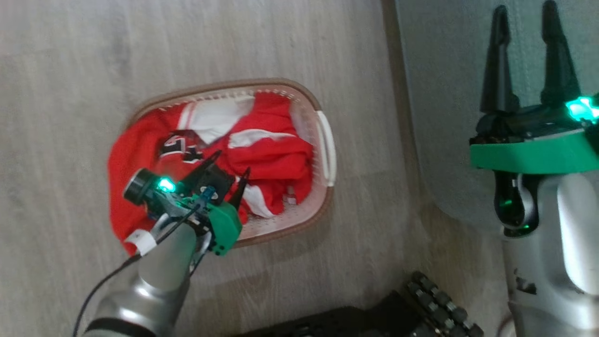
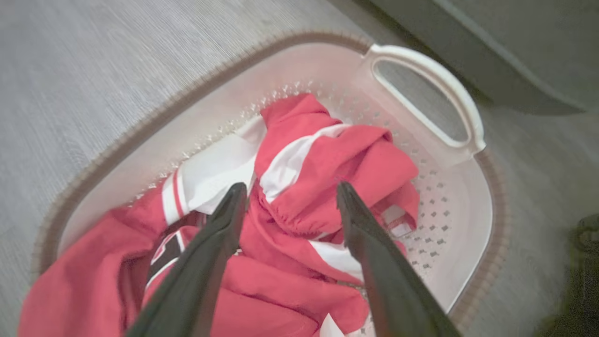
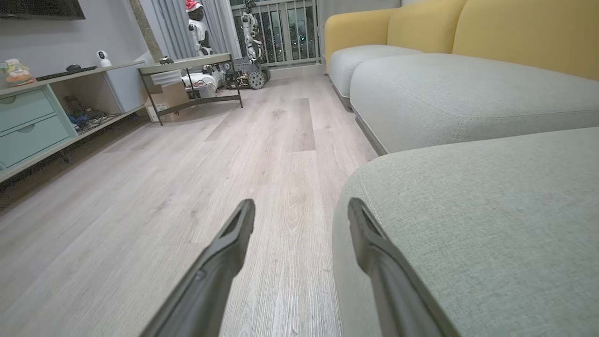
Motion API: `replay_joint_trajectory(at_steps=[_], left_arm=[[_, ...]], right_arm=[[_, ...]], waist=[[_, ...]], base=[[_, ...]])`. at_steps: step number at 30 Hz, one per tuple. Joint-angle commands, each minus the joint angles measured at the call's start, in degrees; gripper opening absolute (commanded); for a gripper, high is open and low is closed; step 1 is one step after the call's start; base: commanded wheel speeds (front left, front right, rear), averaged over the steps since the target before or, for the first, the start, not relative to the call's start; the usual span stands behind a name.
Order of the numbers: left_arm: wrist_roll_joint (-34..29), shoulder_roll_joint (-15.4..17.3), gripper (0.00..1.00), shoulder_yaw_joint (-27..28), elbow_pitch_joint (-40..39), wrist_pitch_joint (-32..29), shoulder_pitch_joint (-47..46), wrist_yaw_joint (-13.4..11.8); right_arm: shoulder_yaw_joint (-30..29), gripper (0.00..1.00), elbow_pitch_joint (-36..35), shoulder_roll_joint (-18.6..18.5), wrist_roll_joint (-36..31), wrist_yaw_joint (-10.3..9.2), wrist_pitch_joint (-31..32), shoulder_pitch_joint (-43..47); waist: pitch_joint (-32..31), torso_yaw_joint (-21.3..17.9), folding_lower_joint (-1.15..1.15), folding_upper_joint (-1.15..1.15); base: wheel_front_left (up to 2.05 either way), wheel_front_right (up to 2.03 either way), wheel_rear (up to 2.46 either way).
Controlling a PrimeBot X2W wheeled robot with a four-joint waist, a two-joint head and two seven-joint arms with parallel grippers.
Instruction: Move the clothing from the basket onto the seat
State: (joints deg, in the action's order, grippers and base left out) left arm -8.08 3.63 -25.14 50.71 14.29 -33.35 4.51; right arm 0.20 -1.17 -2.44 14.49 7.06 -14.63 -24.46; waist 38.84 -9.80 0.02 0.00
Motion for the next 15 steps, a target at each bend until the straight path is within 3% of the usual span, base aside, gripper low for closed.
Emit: replay_joint_trajectory(at_steps=[1, 8, 15], left_arm=[[-0.9, 1.4, 1.00, 0.5, 0.8, 0.7, -0.4, -0.3], [-3.1, 2.2, 1.00, -3.2, 8.6, 0.7, -5.6, -0.4], [-4.4, 2.5, 1.00, -5.1, 13.3, 0.7, -10.3, -2.9]], right_arm=[[1.7, 1.00, -2.4, -0.4, 0.7, 0.43, -0.4, -0.1], [2.9, 1.00, -4.4, -0.4, 2.7, 0.43, -0.4, -1.8], [3.6, 1.00, -5.6, -0.4, 3.8, 0.43, -0.4, -3.0]], waist=[[3.4, -3.5, -0.02, 0.00], [7.1, -6.5, -0.02, 0.00], [9.9, -7.7, -0.02, 0.00]], base=[[0.00, 0.00, 0.00], [0.00, 0.00, 0.00], [0.00, 0.00, 0.00]])
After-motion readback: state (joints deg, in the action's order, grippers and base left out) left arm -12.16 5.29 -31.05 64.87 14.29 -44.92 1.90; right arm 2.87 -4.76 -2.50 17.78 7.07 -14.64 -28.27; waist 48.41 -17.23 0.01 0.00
